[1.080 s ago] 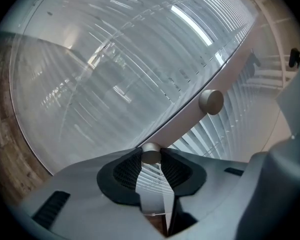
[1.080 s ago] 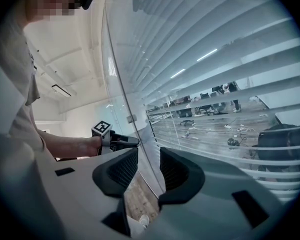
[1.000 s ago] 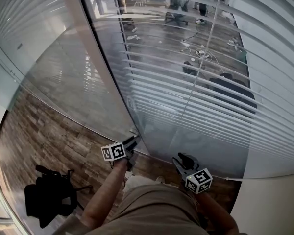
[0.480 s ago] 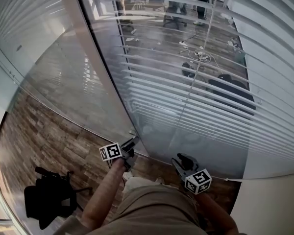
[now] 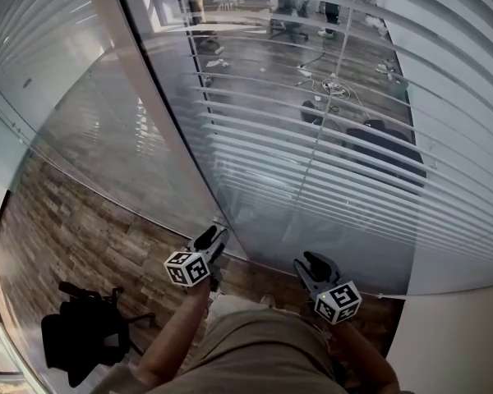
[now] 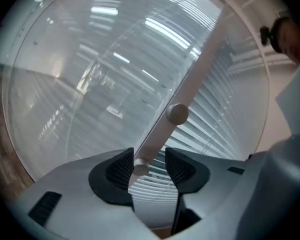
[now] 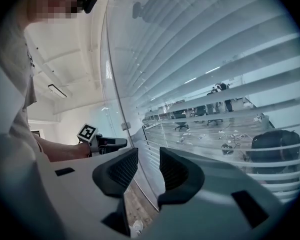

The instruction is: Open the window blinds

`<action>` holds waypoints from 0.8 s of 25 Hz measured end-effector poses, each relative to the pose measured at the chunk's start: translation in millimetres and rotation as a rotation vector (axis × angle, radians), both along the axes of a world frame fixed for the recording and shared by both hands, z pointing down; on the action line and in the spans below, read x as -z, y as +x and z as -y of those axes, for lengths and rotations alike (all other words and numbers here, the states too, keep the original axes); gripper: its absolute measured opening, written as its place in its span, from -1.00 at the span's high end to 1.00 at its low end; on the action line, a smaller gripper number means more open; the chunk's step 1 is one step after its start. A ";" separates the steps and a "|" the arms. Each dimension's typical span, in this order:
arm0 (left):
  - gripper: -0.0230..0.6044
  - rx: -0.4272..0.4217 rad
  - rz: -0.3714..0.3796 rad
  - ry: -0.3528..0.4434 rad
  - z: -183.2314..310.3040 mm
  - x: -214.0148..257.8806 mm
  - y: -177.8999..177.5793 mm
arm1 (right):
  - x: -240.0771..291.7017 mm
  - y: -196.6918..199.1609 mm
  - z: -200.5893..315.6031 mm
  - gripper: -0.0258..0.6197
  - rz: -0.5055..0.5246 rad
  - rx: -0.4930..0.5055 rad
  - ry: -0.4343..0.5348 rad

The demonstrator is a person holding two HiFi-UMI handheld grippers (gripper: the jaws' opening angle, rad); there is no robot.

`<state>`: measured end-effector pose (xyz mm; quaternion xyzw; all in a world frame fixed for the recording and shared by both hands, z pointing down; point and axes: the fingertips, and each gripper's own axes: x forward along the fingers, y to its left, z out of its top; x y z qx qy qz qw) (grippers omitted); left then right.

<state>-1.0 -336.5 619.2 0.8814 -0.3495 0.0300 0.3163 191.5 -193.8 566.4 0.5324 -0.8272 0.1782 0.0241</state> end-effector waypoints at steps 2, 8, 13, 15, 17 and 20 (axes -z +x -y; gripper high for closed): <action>0.31 -0.006 0.112 0.135 -2.5 18.9 2.4 | 7.3 7.0 0.5 0.50 -0.004 -0.015 0.015; 0.31 -0.051 0.348 0.367 -11.8 53.0 24.5 | 34.8 18.5 5.4 0.50 -0.015 -0.038 0.068; 0.32 -0.028 0.398 0.405 -17.0 51.5 25.7 | 43.3 18.8 4.5 0.50 -0.021 -0.042 0.096; 0.34 -0.037 0.424 0.440 -20.4 54.9 28.7 | 49.3 19.0 4.0 0.50 -0.021 -0.045 0.106; 0.40 -0.049 0.440 0.470 -24.9 59.3 31.7 | 55.3 18.4 2.6 0.50 -0.021 -0.048 0.121; 0.45 -0.066 0.440 0.484 -33.0 57.8 37.4 | 55.7 18.9 -1.2 0.50 -0.028 -0.051 0.134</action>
